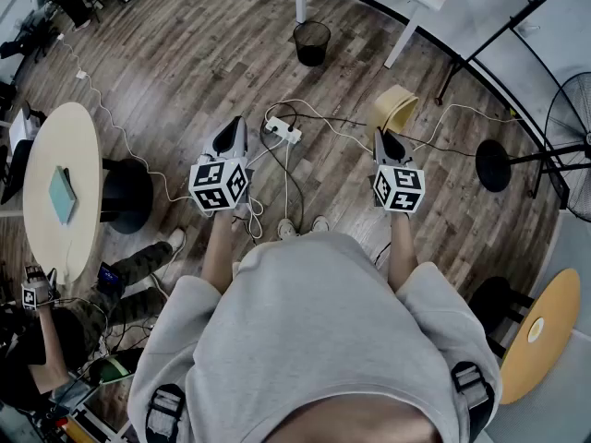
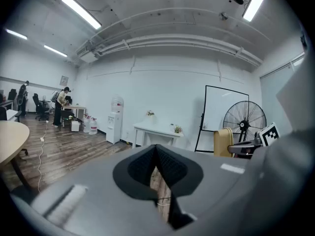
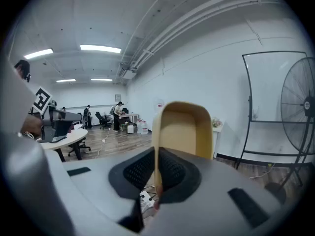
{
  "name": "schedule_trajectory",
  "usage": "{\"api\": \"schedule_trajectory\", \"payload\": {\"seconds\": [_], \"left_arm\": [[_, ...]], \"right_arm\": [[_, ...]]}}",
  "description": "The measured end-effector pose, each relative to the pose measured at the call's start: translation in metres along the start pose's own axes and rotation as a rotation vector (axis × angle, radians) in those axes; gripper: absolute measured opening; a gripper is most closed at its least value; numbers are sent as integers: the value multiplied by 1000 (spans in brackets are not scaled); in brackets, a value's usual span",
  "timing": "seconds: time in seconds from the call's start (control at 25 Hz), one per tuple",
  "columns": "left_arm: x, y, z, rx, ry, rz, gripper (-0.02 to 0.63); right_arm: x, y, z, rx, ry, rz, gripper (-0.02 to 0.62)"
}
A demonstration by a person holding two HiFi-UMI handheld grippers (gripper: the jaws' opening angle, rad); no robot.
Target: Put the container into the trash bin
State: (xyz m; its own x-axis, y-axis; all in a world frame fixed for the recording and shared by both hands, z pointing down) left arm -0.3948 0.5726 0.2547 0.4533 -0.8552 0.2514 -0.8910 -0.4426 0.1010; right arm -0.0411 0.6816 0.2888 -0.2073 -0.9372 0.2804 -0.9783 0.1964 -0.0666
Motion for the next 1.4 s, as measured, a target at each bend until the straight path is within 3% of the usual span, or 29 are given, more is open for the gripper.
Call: {"api": "schedule_trajectory", "payload": {"seconds": [0.84,1.4], "left_arm": [[-2,-27,-12,-10,24,12,11],[-2,-63,-23,-21,44,46,11]], "right_arm": [[-14,-16,-10,19,5,25,29],[-19,-41,-20,0,38,96,29]]}}
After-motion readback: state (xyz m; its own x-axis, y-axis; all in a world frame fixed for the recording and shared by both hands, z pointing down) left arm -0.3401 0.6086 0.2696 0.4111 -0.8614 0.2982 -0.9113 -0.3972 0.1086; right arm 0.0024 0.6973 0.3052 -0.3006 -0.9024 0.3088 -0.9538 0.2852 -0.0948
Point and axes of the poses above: the fingertips, and each gripper's own axes: x forward along the fingers, y to its left, z out of its top, the point moved 9 cm from there along -x, backward along the fingers, and after that the axes turned 9 degrees about z, right-handed, at the moved point
